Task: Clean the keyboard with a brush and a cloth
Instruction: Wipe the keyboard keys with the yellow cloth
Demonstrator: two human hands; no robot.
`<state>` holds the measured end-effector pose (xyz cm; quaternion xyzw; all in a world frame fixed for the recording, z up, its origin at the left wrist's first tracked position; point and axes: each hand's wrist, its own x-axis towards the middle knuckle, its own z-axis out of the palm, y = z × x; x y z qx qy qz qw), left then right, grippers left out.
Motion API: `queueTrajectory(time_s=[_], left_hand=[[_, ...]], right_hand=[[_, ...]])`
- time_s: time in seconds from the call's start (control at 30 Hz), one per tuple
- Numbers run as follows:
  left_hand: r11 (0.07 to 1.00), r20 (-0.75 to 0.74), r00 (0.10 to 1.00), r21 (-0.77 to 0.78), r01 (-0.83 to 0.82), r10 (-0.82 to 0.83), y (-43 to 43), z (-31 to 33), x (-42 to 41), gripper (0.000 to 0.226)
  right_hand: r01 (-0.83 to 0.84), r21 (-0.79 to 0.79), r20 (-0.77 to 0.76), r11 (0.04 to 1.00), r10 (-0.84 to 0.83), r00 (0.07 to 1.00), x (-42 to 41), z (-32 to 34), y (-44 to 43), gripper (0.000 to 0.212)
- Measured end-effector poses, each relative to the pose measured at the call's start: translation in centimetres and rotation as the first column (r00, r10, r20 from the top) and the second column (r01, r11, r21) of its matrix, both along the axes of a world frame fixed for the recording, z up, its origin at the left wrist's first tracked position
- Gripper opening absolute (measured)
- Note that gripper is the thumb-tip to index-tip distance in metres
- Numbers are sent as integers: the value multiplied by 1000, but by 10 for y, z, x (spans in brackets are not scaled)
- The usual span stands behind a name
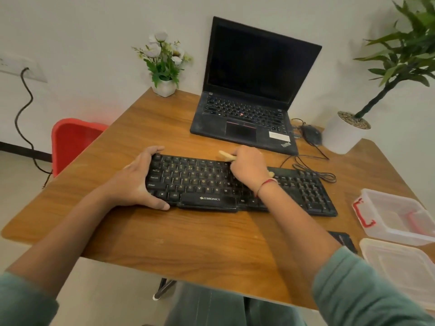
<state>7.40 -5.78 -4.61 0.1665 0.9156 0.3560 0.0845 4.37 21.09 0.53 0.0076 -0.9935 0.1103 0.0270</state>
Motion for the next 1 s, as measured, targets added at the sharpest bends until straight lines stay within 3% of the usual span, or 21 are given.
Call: queueTrajectory(time_s=[0.2, 0.37, 0.5, 0.63, 0.8, 0.9, 1.0], left_hand=[[1000, 22, 1000, 11, -17, 16, 0, 0, 2, 154], [999, 26, 1000, 54, 0, -1, -1, 1, 2, 156], [1000, -2, 1000, 28, -5, 5, -1, 0, 2, 155], [1000, -6, 1000, 10, -16, 16, 0, 0, 2, 156], [1000, -3, 1000, -8, -23, 23, -1, -1, 1, 156], [1000, 0, 1000, -12, -21, 21, 0, -1, 1, 155], [1000, -2, 1000, -13, -18, 18, 0, 0, 2, 153]], right_hand=[[-196, -96, 1, 976, 197, 980, -8, -7, -101, 18], [-305, -201, 71, 931, 325, 943, -11, 5, -133, 17], [-328, -138, 109, 934, 344, 933, -11, 13, -109, 20], [-228, -30, 163, 973, 230, 959, -12, 16, -45, 15], [0, 214, 175, 977, -38, 984, -3, 28, 62, 17], [107, 263, 184, 959, -159, 970, 4, 34, 101, 20], [122, 241, 142, 963, -159, 977, 6, 28, 98, 21]])
